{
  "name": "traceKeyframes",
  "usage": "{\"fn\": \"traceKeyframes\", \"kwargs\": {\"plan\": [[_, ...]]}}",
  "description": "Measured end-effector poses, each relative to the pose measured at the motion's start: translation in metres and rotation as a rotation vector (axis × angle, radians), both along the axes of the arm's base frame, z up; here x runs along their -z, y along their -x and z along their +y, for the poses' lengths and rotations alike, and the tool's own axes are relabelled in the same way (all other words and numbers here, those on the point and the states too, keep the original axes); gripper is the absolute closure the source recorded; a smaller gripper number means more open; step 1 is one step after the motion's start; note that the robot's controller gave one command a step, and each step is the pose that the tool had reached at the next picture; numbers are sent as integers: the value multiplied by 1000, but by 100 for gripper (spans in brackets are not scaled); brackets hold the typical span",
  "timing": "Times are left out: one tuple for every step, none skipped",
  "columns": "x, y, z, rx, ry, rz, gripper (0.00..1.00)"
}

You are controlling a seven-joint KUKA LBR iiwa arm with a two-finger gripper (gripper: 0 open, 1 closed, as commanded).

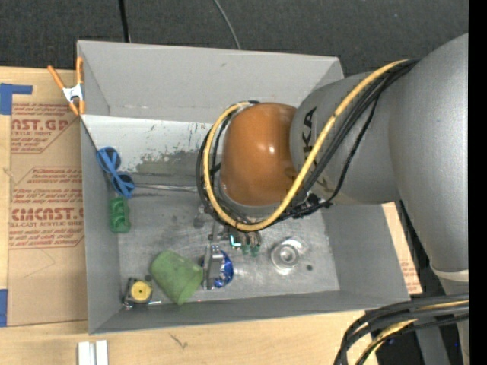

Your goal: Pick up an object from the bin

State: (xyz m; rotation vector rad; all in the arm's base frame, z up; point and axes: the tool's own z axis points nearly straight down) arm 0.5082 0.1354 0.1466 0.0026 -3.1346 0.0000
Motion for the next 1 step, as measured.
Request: {"fn": "traceKeyframes", "kwargs": {"plan": [[69,17,3,174,-5,-19,0]]}}
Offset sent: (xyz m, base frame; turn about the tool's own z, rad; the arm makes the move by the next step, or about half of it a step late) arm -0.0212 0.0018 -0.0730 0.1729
